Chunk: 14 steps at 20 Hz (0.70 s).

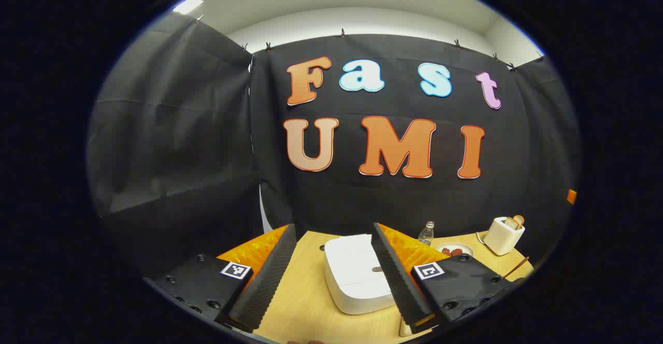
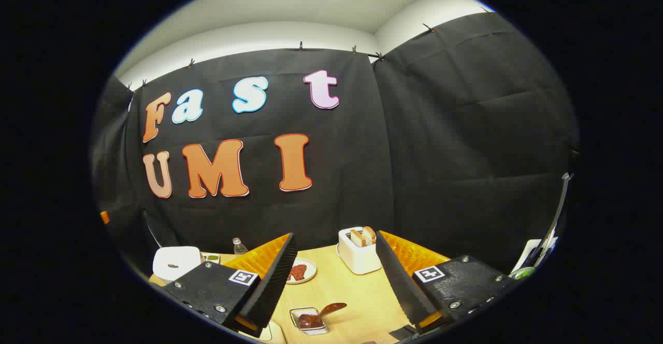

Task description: Close the left gripper, press the button to open the rice cooker; take a wooden spoon from the chopstick holder with the right hand, scoop a spoonful of rice and pour it into the rice cooker, then put the wooden spoon back into the chopstick holder.

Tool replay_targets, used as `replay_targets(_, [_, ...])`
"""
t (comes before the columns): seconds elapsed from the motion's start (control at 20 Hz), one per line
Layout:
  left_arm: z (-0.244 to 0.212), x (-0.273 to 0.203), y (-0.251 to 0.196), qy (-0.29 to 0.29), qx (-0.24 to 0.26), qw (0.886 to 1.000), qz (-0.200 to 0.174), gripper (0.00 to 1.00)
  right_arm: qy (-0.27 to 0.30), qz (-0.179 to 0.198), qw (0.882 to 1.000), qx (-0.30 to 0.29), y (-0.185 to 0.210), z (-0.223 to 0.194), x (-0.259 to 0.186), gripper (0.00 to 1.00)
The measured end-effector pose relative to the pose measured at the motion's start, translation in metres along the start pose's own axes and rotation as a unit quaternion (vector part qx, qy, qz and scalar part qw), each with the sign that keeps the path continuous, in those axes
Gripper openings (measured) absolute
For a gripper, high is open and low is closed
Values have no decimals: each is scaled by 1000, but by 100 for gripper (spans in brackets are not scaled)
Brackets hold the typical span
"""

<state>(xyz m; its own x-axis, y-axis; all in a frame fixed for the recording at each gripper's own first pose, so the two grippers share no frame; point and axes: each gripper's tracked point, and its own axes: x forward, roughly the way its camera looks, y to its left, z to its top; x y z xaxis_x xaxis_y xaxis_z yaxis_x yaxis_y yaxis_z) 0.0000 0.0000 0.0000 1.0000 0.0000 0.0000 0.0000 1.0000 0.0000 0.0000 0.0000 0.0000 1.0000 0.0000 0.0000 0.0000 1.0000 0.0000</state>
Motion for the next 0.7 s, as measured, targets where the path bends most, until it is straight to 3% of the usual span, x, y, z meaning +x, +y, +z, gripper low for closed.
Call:
replay_targets(0.15, [1,8,-5,6,5,1000,4,98,-3,5,1000,-7,4,8,2,94])
replay_targets(0.35, [15,6,-20,-17,16,1000,-3,97,18,40,999,16,17,3,2,94])
replay_targets(0.7, [15,1,-38,-15,-1,1000,-11,98,3,28,1000,-3,3,6,7,94])
